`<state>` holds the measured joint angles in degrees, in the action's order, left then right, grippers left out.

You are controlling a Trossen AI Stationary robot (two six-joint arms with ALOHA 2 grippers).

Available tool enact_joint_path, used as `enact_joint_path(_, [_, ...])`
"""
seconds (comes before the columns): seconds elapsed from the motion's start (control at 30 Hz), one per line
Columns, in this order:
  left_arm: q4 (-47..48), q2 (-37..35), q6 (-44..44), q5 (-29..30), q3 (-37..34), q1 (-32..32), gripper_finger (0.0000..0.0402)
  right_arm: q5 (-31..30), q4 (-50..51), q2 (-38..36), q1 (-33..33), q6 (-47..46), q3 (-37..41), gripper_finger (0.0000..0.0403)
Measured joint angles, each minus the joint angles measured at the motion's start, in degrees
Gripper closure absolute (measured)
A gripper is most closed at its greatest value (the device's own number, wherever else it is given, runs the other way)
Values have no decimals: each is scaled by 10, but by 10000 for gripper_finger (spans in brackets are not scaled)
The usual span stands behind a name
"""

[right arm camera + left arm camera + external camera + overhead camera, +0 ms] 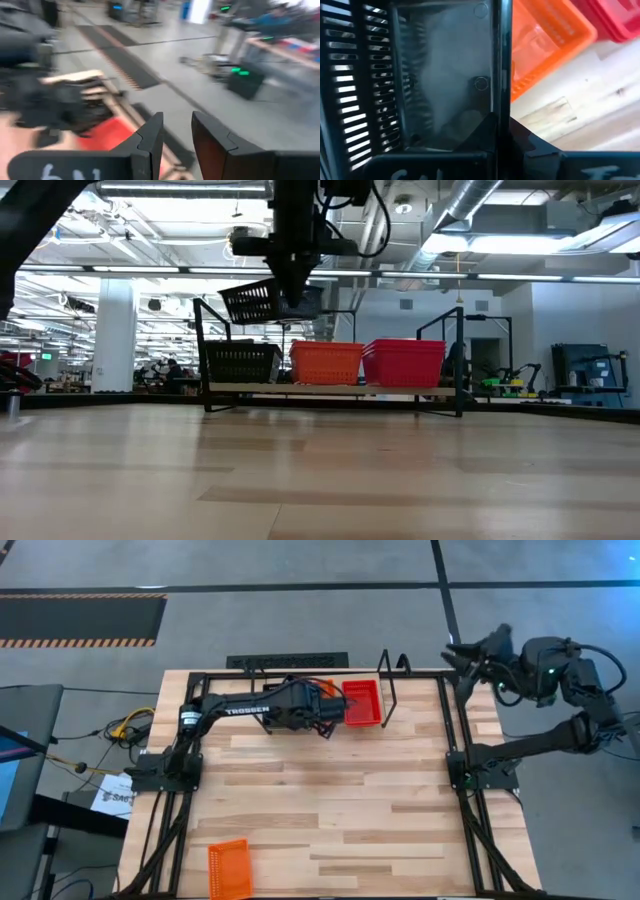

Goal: Stack baskets on shelf by color
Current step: Stack the black bin on top of the other black bin on the shelf

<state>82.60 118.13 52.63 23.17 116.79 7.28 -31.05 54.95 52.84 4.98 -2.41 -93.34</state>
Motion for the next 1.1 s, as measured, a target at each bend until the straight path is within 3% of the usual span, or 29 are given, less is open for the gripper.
enact_joint_path(0.2, [19, 0, 129, 7, 0, 2, 401, -96, 15, -25, 44, 83, 0, 282])
enact_joint_path(0.5, [24, 0, 272, 11, 0, 18, 401, -116, 14, -99, 111, 165, 0, 282])
enact_joint_path(1.1, [-22, 0, 151, -25, 0, 99, 401, -113, 16, -219, 119, 166, 0, 282])
